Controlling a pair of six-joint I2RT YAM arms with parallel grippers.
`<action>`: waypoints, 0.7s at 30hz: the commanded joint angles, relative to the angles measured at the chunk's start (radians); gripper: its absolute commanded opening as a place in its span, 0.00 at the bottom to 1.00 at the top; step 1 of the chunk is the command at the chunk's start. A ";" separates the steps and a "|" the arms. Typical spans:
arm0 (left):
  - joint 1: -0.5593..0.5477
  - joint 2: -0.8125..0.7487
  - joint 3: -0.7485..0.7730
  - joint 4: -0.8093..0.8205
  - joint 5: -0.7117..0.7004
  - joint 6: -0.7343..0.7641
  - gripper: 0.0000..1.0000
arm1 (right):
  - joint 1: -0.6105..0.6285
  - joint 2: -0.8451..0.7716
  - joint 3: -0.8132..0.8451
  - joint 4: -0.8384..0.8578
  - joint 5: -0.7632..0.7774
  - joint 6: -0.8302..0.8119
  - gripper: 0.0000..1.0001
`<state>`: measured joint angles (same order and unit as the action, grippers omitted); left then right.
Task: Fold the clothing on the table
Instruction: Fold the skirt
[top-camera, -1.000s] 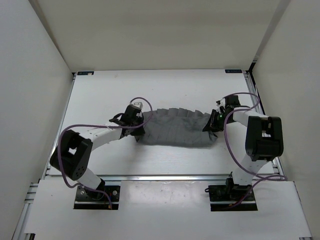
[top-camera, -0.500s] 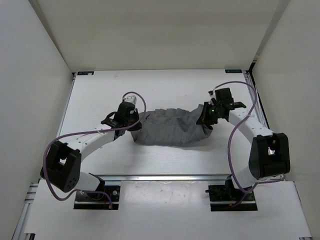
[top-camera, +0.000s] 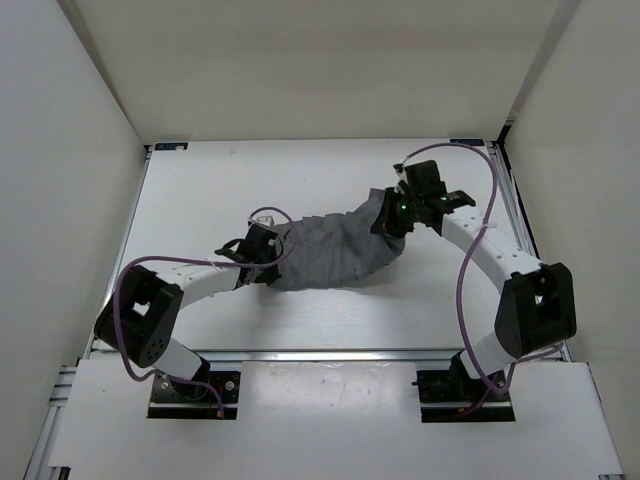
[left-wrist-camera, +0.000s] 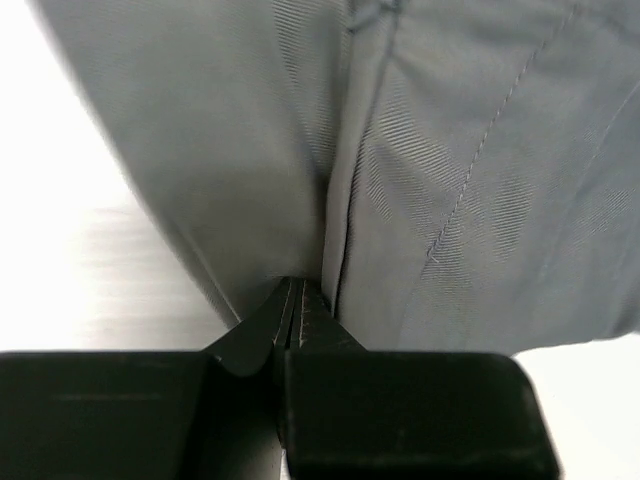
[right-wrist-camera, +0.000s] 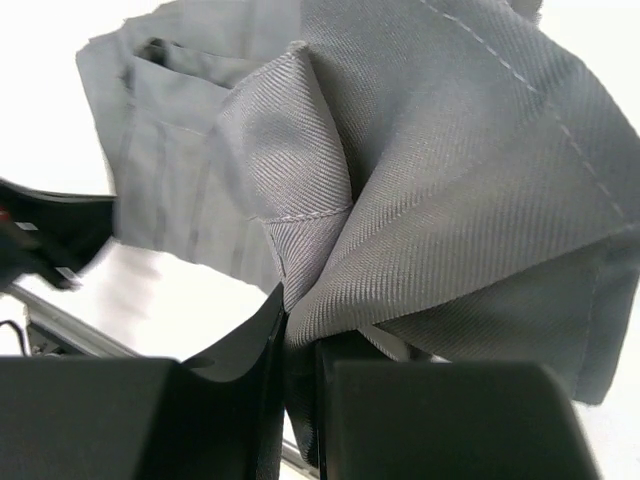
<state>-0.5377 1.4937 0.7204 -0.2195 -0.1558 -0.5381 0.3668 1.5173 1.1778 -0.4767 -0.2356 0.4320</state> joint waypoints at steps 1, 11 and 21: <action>-0.034 0.022 -0.016 0.060 0.027 -0.040 0.00 | 0.073 0.033 0.094 0.023 0.033 0.039 0.00; -0.041 0.022 -0.032 0.094 0.070 -0.063 0.00 | 0.251 0.236 0.252 0.065 0.053 0.067 0.00; -0.021 -0.027 -0.078 0.106 0.071 -0.074 0.00 | 0.328 0.372 0.259 0.294 -0.106 0.122 0.01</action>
<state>-0.5694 1.5051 0.6689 -0.1108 -0.1017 -0.6018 0.6861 1.8702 1.3861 -0.3195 -0.2600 0.5217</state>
